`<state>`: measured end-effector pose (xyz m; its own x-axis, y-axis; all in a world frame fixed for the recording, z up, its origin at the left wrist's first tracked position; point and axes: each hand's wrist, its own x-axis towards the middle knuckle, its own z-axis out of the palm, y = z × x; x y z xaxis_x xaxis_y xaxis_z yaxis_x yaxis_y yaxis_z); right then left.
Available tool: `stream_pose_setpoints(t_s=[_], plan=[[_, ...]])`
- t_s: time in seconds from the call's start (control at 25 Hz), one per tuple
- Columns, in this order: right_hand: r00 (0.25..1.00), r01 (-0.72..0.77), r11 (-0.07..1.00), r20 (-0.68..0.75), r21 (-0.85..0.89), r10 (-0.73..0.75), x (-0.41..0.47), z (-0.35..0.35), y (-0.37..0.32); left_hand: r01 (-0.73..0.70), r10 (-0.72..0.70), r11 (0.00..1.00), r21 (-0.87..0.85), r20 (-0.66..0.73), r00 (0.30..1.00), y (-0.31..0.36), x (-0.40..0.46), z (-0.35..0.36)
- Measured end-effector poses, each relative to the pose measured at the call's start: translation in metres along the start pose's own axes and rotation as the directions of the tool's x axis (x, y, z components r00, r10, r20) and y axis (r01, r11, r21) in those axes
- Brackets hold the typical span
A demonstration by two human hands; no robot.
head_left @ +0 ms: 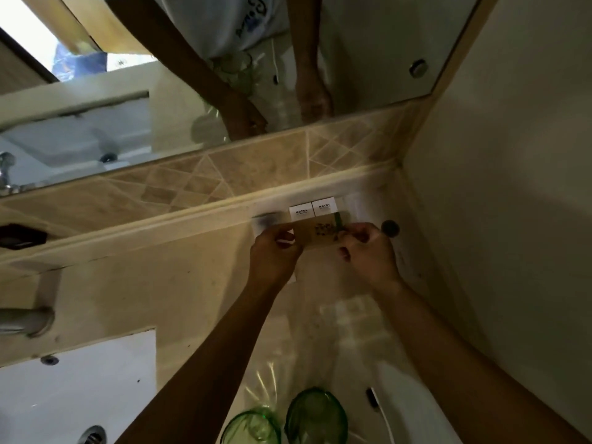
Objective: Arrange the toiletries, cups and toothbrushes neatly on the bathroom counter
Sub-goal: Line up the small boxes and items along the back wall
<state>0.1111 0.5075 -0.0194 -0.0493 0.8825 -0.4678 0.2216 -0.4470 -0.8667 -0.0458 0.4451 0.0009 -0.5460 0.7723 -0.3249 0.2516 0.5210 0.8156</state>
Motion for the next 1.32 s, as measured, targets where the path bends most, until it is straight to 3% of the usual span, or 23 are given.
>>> stream_pose_setpoints(t_s=[0.44, 1.32], plan=[[0.997, 0.077, 0.969, 0.028, -0.233, -0.072, 0.061, 0.014, 0.0, 0.165, -0.165, 0.986, -0.012, 0.031, 0.986, 0.006, 0.053, 0.017], [0.999, -0.005, 0.986, 0.052, -0.17, 0.014, 0.065, 0.014, -0.013, 0.122, -0.122, 0.992, 0.002, 0.013, 0.992, 0.0, 0.072, 0.021]])
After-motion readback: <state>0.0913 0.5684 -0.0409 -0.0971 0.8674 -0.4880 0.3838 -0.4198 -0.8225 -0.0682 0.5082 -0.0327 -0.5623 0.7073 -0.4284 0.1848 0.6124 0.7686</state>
